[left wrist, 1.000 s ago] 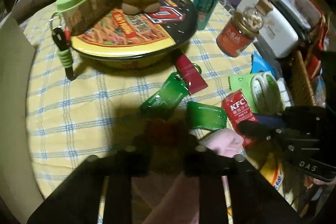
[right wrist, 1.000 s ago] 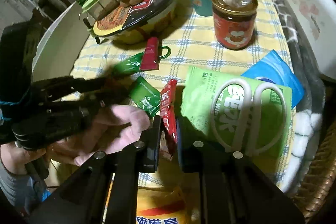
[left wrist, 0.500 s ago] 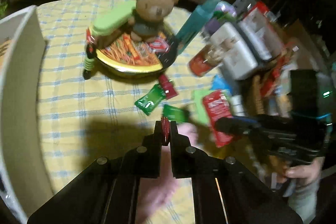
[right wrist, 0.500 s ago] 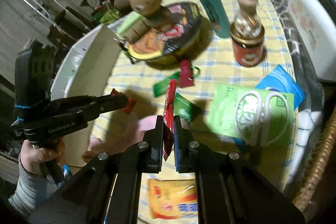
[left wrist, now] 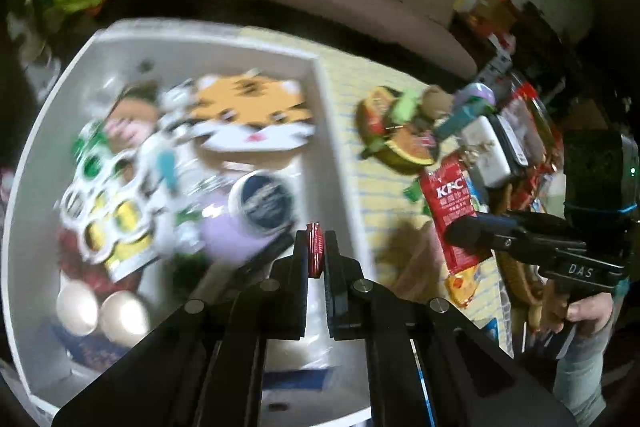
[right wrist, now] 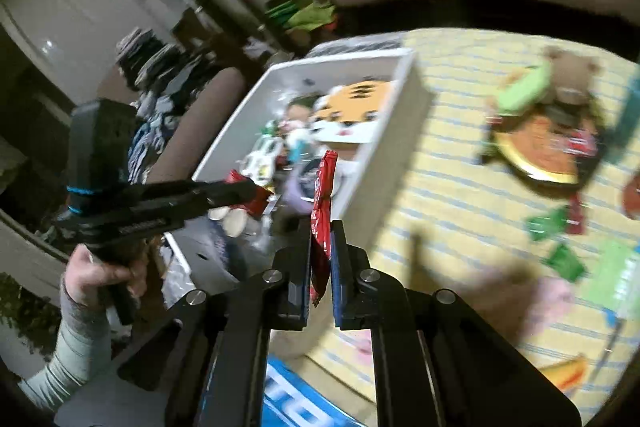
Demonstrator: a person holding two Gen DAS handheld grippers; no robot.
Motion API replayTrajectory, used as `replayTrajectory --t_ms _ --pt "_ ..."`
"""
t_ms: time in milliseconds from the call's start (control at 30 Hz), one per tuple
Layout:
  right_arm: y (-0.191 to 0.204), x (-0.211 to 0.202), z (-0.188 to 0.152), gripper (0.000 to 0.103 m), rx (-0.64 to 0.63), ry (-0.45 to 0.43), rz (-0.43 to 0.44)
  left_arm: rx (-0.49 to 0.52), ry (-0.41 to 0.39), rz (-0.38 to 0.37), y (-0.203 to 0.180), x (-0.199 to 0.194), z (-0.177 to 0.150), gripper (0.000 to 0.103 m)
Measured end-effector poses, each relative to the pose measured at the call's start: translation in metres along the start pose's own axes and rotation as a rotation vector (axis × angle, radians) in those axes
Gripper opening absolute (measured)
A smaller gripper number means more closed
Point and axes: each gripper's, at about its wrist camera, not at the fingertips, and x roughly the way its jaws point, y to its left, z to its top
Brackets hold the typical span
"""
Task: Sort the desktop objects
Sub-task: 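Carry both packets into the box and open both grippers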
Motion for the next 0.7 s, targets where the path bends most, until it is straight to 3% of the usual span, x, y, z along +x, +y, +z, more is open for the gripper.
replayTrajectory --t_ms 133,267,500,667,700 --pt "0.027 0.052 0.006 0.008 -0.011 0.049 -0.03 -0.055 0.022 0.0 0.041 0.013 -0.009 0.005" --pt "0.035 0.092 0.008 0.008 -0.006 0.078 -0.167 -0.05 0.053 0.052 0.061 0.042 -0.007 0.005" --pt "0.025 0.119 0.013 0.008 0.024 0.096 -0.391 -0.017 0.093 0.12 0.08 0.073 0.001 0.005" --pt "0.024 0.125 0.016 0.008 0.033 0.12 -0.449 -0.016 0.131 0.12 0.083 0.083 0.002 0.007" --pt "0.026 0.126 0.017 0.008 0.037 0.124 -0.46 -0.013 0.13 0.118 0.083 0.082 0.002 0.012"
